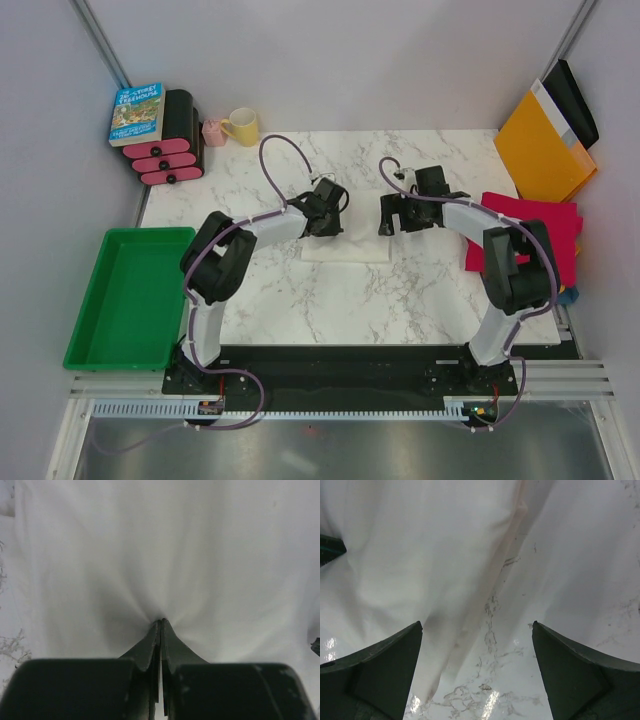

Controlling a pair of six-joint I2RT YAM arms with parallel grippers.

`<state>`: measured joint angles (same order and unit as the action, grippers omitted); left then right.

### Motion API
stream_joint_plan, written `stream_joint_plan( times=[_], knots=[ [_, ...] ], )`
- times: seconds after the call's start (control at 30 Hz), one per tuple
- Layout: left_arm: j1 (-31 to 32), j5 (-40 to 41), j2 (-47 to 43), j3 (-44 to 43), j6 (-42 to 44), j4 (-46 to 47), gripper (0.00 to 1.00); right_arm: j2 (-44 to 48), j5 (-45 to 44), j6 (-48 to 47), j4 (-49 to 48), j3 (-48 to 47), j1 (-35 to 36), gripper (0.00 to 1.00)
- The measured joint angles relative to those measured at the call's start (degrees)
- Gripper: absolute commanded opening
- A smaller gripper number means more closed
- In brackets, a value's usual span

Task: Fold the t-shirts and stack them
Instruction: Put the neatly folded tshirt into the corner of the board with the right arm

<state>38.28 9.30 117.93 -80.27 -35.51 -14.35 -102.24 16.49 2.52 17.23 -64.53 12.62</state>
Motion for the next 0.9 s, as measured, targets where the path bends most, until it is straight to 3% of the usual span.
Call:
stream_joint_plan(
  times=[0.33,0.5,0.63,0.9],
  knots=[
    [1.2,1.2,0.0,0.0,-2.0,-0.2,0.04,-7.8,2.7,2.7,-4.6,-4.9,-0.1,0.98],
    [1.3,1.6,0.0,0.0,-2.7,-0.3,0.04,-8.8,2.5,2.9,-5.7,-5.7,0.6,0.90],
    [1.4,2.0,0.0,0.0,-2.9,-0.3,0.04,-8.9,0.6,2.9,-5.6,-5.9,1.4,0.77],
    [1.7,2.7,-0.1,0.0,-3.3,-0.4,0.04,-8.7,-3.6,3.1,-4.6,-5.5,2.9,0.70]
  ],
)
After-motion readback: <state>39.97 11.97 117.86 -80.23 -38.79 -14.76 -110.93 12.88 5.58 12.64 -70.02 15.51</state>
